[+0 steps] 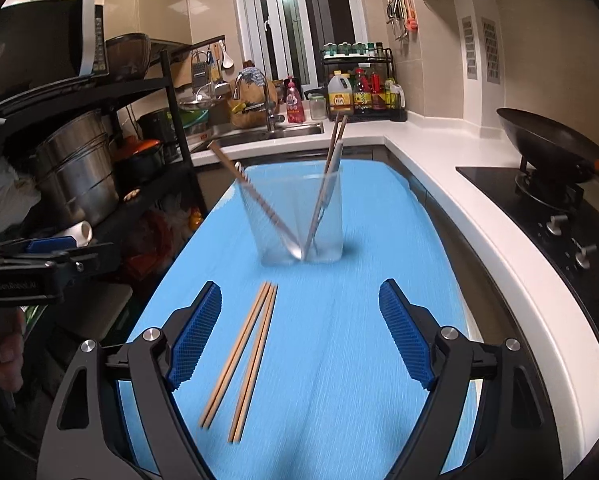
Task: Organize utensils
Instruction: 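Withdraw both open tools away from the container, then move both open tools toward the remaining wooden chopsticks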
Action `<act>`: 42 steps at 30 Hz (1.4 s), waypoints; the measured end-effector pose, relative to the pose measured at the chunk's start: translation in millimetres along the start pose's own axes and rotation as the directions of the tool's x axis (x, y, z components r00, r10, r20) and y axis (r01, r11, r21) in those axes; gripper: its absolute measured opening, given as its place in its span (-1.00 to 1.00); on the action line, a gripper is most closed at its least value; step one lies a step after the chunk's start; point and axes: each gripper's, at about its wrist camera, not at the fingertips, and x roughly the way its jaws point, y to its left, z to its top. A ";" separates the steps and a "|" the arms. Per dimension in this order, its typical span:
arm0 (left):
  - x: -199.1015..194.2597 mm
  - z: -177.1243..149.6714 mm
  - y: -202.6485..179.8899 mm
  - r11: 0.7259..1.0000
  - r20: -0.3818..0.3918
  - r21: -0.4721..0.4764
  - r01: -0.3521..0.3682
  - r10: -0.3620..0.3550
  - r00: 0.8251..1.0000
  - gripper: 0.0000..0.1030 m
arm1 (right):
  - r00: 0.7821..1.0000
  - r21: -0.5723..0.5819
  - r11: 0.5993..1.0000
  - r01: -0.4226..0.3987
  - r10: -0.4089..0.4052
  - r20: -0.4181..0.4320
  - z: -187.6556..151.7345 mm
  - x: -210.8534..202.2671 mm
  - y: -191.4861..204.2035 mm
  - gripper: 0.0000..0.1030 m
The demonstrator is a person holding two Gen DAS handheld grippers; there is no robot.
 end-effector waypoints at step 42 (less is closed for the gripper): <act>-24.1 -140.2 -23.2 0.992 -0.057 -0.010 -0.123 0.122 0.991 0.85 | 0.997 -0.030 0.999 0.019 -0.021 -0.073 -112.9 -38.4 12.7 0.64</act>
